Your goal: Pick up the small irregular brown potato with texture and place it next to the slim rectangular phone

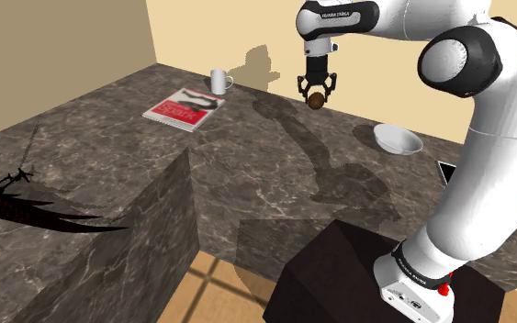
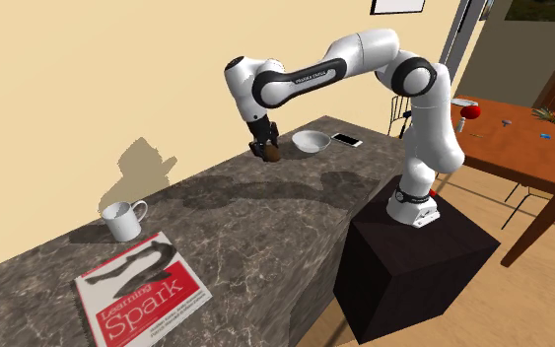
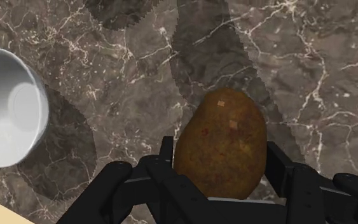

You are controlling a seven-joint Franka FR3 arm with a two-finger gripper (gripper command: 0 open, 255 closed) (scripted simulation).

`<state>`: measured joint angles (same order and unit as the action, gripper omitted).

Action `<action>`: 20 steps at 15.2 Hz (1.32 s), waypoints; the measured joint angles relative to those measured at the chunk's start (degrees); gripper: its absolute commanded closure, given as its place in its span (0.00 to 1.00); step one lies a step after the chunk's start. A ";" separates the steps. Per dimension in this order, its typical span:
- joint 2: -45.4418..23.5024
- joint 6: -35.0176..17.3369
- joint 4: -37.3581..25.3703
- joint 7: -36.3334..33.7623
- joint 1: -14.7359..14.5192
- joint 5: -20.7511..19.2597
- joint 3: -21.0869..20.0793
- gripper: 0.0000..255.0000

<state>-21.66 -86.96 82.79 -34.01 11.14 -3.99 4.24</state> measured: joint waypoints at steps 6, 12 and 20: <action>12.17 -5.28 17.04 3.65 2.33 -1.84 1.90 1.00; 22.81 -9.01 30.84 7.26 4.71 -4.38 4.21 1.00; 34.37 -11.41 43.55 13.30 8.82 -9.16 8.40 1.00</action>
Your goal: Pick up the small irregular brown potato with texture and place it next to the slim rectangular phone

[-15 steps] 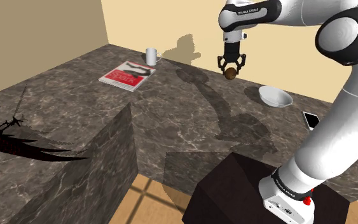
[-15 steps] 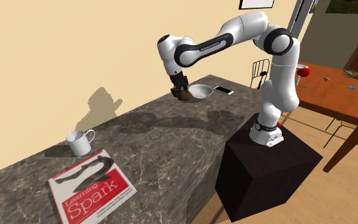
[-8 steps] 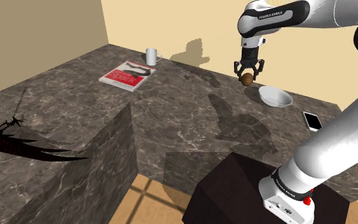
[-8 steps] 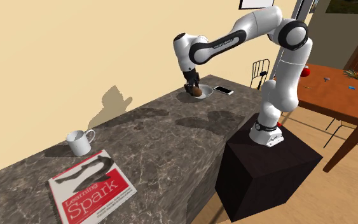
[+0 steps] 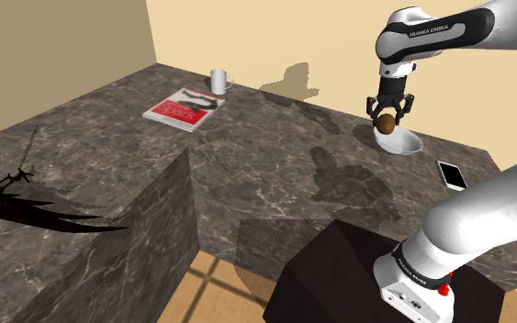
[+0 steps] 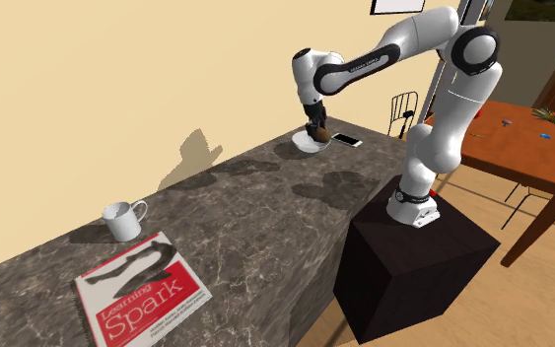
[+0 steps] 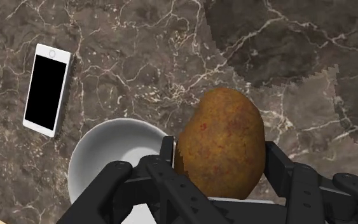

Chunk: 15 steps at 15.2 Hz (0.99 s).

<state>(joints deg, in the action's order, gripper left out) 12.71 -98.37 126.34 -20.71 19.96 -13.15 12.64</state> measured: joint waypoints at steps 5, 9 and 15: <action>5.42 -1.19 5.37 4.74 3.25 -3.83 3.52 1.00; 11.09 -1.25 9.91 8.71 6.33 -7.66 6.45 1.00; 15.69 -1.86 12.92 15.24 10.81 -13.09 11.42 1.00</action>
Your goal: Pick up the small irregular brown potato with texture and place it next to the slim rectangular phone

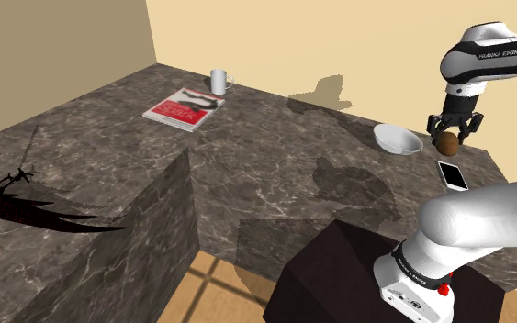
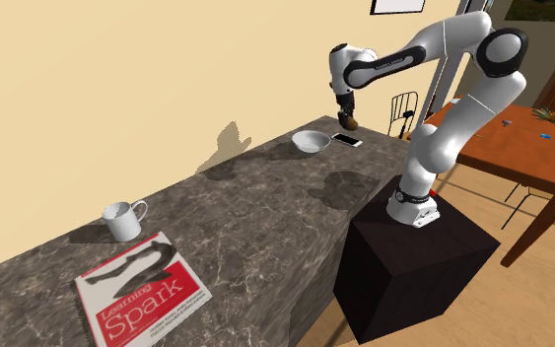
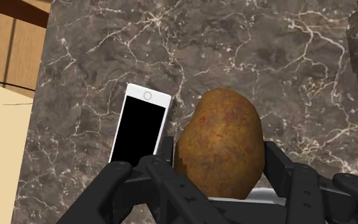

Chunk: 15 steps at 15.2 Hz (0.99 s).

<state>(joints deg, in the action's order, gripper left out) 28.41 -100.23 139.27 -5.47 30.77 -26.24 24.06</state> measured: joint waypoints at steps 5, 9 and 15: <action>0.41 -2.53 2.39 1.17 1.22 -1.83 1.84 1.00; -0.88 -6.02 4.63 0.56 1.34 -2.46 2.81 1.00; -3.12 -10.91 7.38 -0.45 1.34 -3.19 4.01 1.00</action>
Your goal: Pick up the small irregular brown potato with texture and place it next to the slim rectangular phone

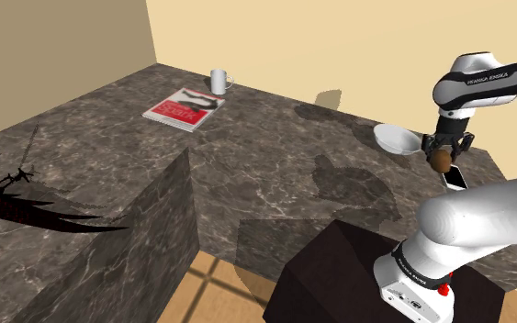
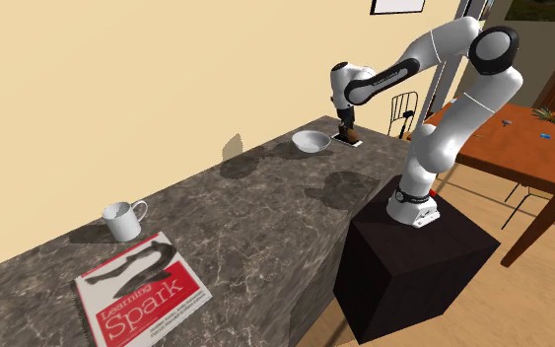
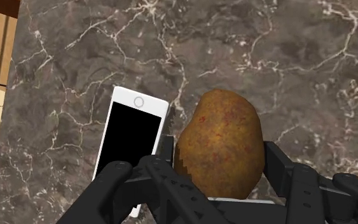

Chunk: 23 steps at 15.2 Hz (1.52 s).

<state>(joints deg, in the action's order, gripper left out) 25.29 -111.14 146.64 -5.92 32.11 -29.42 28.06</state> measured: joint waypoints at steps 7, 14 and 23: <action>-3.72 -6.68 3.03 -1.07 0.05 -1.00 1.73 1.00; -5.62 -9.52 3.91 -1.54 -0.08 -1.20 2.33 1.00; -5.65 -9.52 3.97 -1.55 -0.05 -1.21 2.34 0.00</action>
<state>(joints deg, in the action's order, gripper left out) 19.63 -120.66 150.61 -7.47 32.06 -30.64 30.41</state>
